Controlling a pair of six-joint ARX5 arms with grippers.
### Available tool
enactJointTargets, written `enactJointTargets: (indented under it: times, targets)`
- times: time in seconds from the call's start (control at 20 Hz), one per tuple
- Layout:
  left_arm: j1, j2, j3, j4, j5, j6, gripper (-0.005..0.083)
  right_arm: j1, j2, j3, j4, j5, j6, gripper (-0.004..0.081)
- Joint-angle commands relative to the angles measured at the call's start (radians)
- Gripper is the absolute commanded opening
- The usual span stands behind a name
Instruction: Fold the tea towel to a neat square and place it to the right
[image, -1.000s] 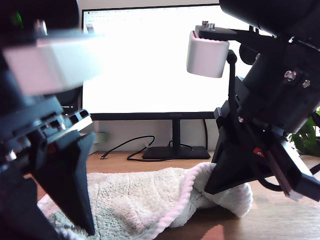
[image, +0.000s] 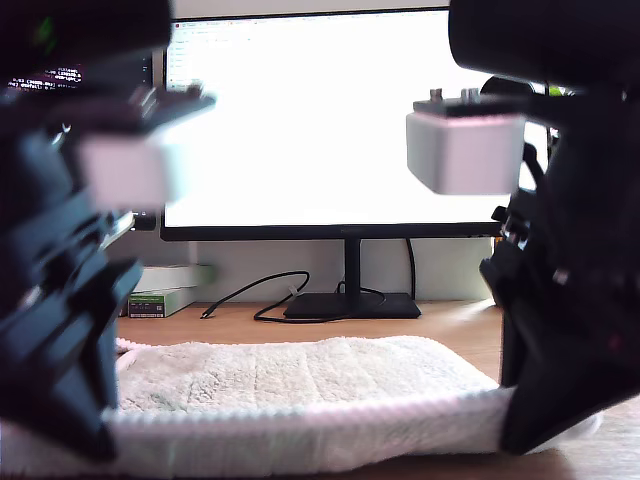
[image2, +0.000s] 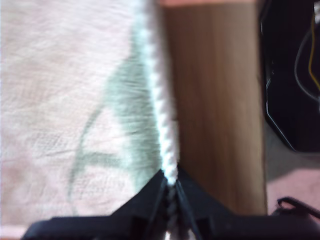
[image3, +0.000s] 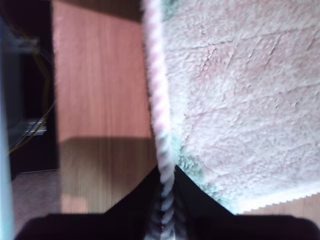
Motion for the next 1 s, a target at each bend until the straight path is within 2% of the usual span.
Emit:
enactJointTargets:
  times: [0.0,0.2,0.4,0.5,0.85,0.95]
  targets:
    - [0.000,-0.004,0.011,-0.035,0.018,-0.036,-0.0021,-0.001,-0.004,0.063,-0.060,-0.028,0.008,-0.0013]
    - [0.000,-0.004,0.064,-0.154,0.063,-0.092,-0.0021,-0.001,-0.004,0.148,-0.211,-0.088,0.057,-0.0013]
    - [-0.001,-0.027,0.121,-0.245,0.126,-0.152,-0.0021,-0.001,-0.004,0.184,-0.331,-0.119,0.059,-0.0013]
    - [-0.001,-0.051,0.140,-0.291,0.179,-0.184,-0.0021,-0.001,-0.004,0.190,-0.377,-0.145,0.066,-0.0013]
    - [-0.002,-0.135,0.185,-0.455,0.395,-0.194,-0.0021,0.018,-0.007,0.198,-0.536,-0.267,0.085,-0.0013]
    - [-0.002,-0.135,0.196,-0.492,0.436,-0.193,-0.0021,0.021,-0.008,0.211,-0.573,-0.280,0.085,-0.0013]
